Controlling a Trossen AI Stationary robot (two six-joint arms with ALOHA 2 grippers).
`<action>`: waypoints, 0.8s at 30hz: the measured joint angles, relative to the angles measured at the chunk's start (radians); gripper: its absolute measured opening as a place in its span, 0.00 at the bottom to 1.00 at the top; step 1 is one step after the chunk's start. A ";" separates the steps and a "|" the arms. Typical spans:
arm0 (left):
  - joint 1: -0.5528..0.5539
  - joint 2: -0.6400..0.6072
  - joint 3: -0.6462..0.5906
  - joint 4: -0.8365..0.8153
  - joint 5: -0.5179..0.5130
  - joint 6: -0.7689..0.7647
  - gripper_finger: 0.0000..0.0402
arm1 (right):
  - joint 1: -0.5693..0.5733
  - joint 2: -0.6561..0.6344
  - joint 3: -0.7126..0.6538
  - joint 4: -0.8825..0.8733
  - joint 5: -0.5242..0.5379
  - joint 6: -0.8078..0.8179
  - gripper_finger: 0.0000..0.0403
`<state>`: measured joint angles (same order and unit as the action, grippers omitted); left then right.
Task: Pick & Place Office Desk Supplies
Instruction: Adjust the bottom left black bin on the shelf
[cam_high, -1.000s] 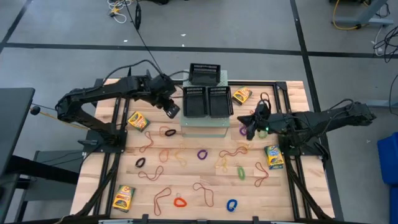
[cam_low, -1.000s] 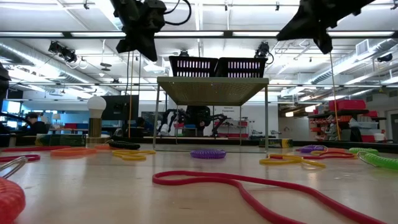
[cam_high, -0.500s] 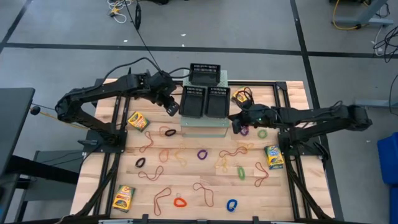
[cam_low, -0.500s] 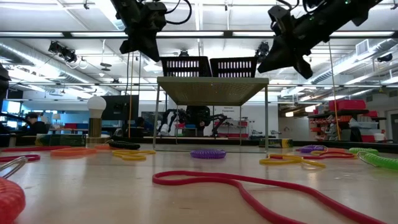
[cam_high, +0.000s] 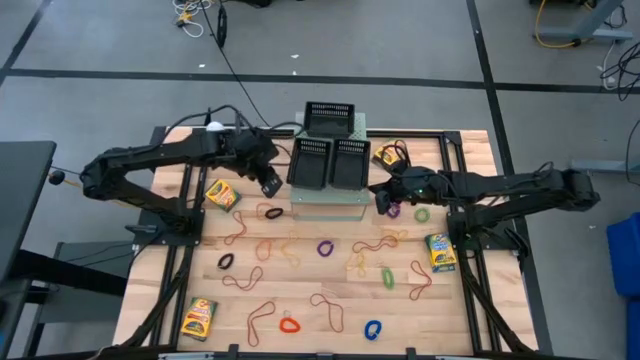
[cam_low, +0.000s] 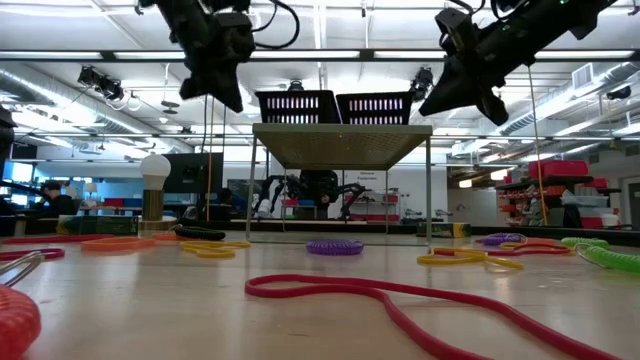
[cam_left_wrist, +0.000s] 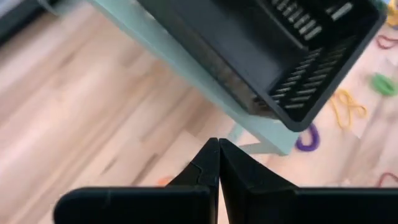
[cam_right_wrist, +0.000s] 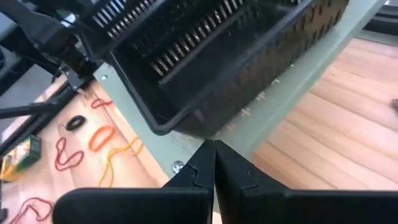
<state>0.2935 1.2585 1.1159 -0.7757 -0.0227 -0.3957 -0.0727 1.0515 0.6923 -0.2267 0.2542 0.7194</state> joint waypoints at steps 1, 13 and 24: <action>0.000 -0.006 -0.023 0.047 0.020 -0.008 0.02 | 0.000 0.000 0.002 0.002 0.000 0.005 0.02; -0.012 -0.013 -0.071 0.169 0.098 0.029 0.02 | 0.021 0.000 0.153 -0.283 0.000 0.033 0.02; -0.013 -0.013 -0.071 0.213 0.157 0.046 0.02 | 0.005 -0.014 0.258 -0.558 -0.075 0.030 0.02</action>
<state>0.2809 1.2457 1.0451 -0.5625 0.1345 -0.3498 -0.0680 1.0374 0.9502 -0.7848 0.1787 0.7491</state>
